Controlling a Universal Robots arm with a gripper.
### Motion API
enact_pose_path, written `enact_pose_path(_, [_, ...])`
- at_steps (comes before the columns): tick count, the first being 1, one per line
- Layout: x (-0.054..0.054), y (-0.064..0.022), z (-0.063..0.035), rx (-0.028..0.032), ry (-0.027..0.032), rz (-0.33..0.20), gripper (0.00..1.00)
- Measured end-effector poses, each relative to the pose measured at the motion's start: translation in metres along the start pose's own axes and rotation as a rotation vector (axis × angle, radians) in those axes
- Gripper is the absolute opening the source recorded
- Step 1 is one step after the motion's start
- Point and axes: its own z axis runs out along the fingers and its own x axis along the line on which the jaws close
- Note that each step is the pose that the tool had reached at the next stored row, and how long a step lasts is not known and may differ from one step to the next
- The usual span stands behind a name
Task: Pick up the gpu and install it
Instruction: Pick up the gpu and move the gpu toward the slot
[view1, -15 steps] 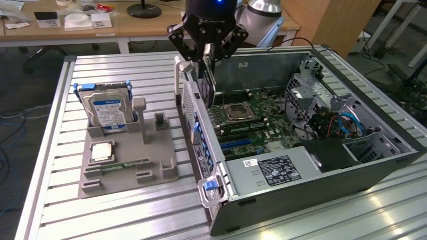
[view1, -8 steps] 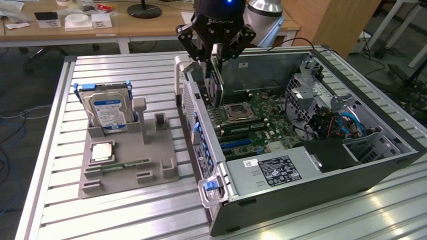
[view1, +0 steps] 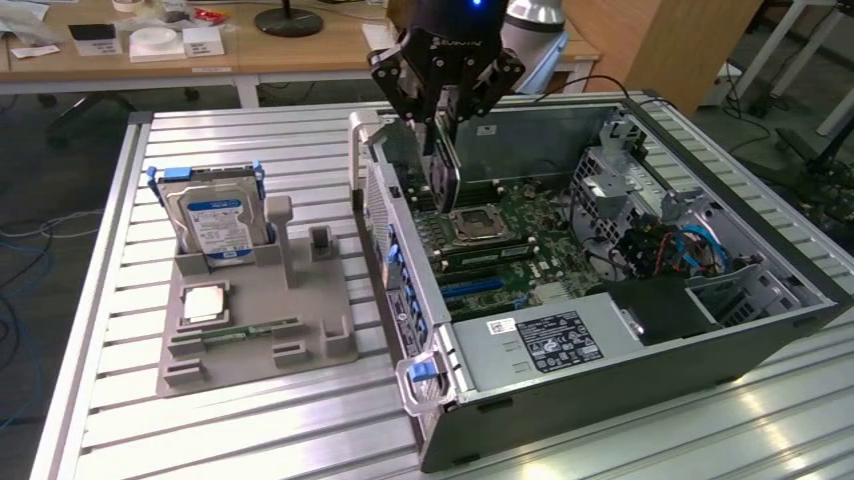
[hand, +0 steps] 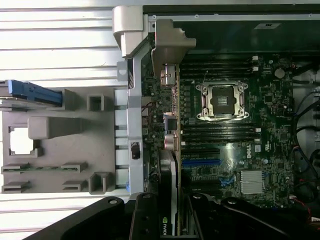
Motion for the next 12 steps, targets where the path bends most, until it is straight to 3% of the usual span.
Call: enact_pose_path(12, [-0.015, 0.0009, 0.0004, 0.0, 0.0, 0.0, 0.27])
